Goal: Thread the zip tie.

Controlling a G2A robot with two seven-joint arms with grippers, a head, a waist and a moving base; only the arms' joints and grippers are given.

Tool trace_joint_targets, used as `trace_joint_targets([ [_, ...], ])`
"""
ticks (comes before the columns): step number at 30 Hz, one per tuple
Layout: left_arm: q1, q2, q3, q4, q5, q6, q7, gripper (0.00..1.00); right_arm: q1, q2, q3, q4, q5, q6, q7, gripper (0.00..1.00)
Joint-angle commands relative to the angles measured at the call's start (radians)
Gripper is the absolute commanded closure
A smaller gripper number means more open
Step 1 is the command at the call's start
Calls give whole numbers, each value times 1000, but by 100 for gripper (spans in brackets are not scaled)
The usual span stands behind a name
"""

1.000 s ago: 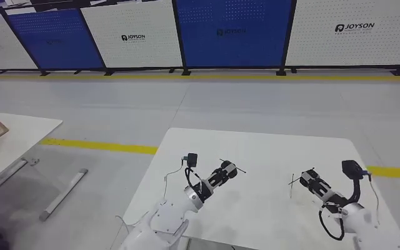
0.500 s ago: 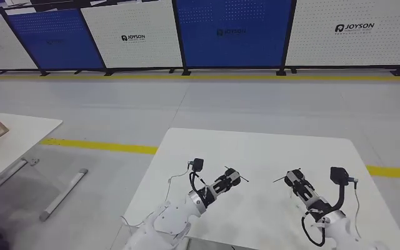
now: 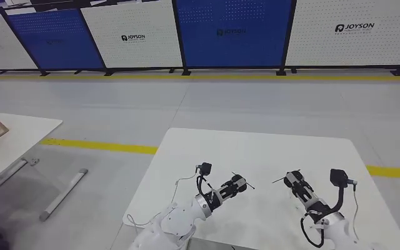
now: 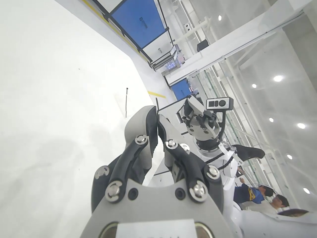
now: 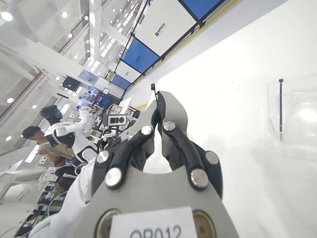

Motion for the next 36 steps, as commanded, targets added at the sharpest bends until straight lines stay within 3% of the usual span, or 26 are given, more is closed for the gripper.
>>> trace_joint_targets([
  [1, 0, 0, 0, 0, 0, 0, 0, 100, -9, -4, -23, 8, -9, -8, -29, 100],
  [5, 0, 0, 0, 0, 0, 0, 0, 100, -16, -13, -70, 10, -31, -1, -77, 100],
  [7, 0, 0, 0, 0, 0, 0, 0, 100, -10, -17, -89, 15, -75, 36, -101, 100],
  [15, 0, 0, 0, 0, 0, 0, 0, 100, -8, -18, -92, 14, -83, 42, -107, 100],
  [21, -15, -10, 13, 0, -51, 69, 58, 100, -8, -18, -92, 14, -83, 42, -107, 100],
  [27, -18, -12, 16, 0, -56, 75, 63, 100, -9, -18, -94, 16, -79, 37, -106, 100],
  [32, -18, -12, 16, 0, -56, 75, 63, 100, -34, -26, -81, 66, -26, -119, -215, 100],
  [36, -18, -12, 16, 0, -56, 75, 63, 100, -64, -33, -102, 93, -70, -184, -300, 100],
])
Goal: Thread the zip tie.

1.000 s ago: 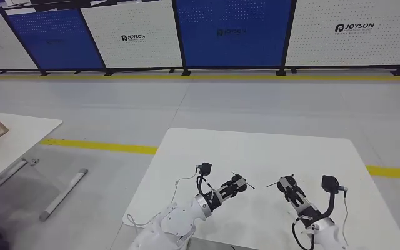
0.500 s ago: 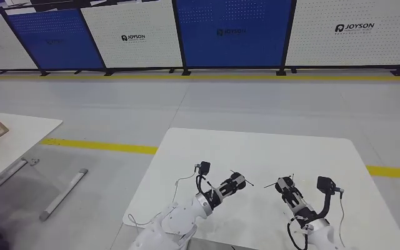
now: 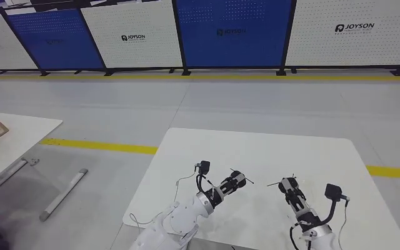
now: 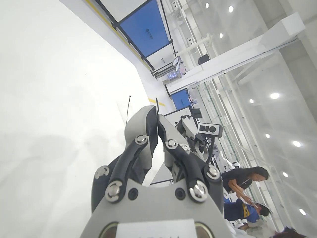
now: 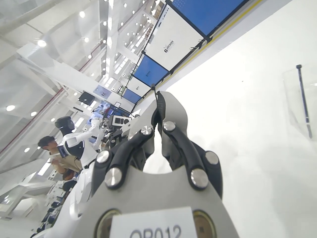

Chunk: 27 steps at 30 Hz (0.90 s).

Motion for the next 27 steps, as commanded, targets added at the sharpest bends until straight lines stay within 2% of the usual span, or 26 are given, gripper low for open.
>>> trace_joint_targets([
  [1, 0, 0, 0, 0, 0, 0, 0, 100, -8, -3, -13, 6, -21, -14, -32, 100],
  [5, 0, 0, 0, 0, 0, 0, 0, 100, 5, -11, -41, 16, -46, -12, -52, 100],
  [14, 0, 0, 0, 0, 0, 0, 0, 100, 7, -13, -43, 15, -26, -14, -43, 100],
  [23, 0, 0, 0, 0, 0, 0, 0, 100, 54, -42, -129, 50, -96, 63, -151, 100],
  [27, 0, 0, 1, 0, 3, 2, 5, 100, 55, -44, -136, 53, -107, 69, -164, 100],
])
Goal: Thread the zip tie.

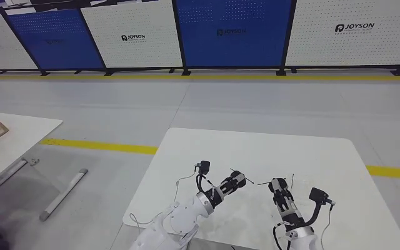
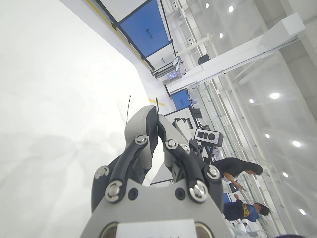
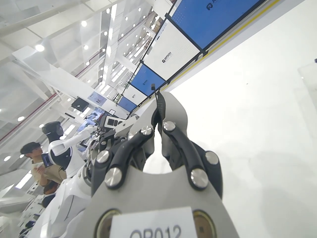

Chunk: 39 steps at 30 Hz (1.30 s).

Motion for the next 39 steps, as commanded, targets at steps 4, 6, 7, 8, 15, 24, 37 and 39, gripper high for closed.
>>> trace_joint_targets([
  [4, 2, -2, 12, 3, 60, 17, 53, 100, 0, 0, 1, 0, 1, -1, 2, 100],
  [6, 3, -6, 25, 1, 84, 30, 82, 100, 0, 0, 1, 0, 1, -1, 2, 100],
  [7, 3, -6, 28, 1, 86, 30, 86, 100, 0, 0, 1, 0, 1, -1, 2, 100],
  [8, 3, -6, 28, 1, 86, 30, 86, 100, 0, 0, 1, 0, 1, -1, 2, 100],
  [15, 3, -6, 28, 1, 86, 30, 86, 100, 1, -1, 2, 3, 2, -2, 4, 100],
  [24, -2, -13, 33, -2, 51, 50, 107, 100, 15, -12, -7, 23, -15, 11, -7, 100],
  [37, -2, -13, 33, -2, 51, 50, 107, 100, 25, -19, 2, 32, 17, -14, 5, 100],
  [39, -2, -13, 33, -2, 51, 50, 107, 100, 27, -21, 2, 31, 14, -14, 6, 100],
])
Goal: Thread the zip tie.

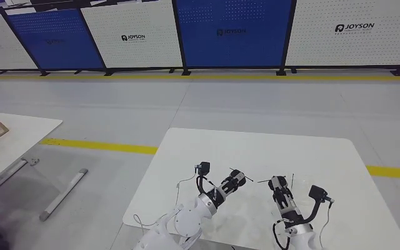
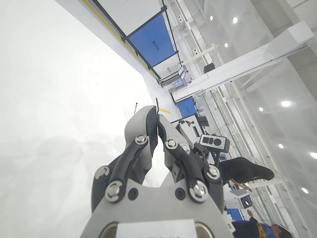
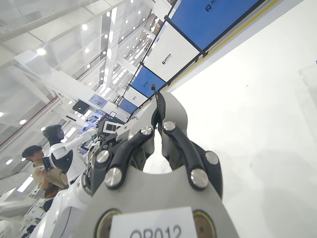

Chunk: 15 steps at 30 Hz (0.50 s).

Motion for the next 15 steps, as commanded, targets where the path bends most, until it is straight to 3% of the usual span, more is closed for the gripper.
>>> trace_joint_targets([
  [1, 0, 0, 0, 0, 0, 0, 0, 100, 2, -2, -1, 0, -5, 3, 1, 100],
  [15, 0, 0, 0, 0, 0, 0, 0, 100, 12, -18, -9, 19, -34, 6, 10, 100],
])
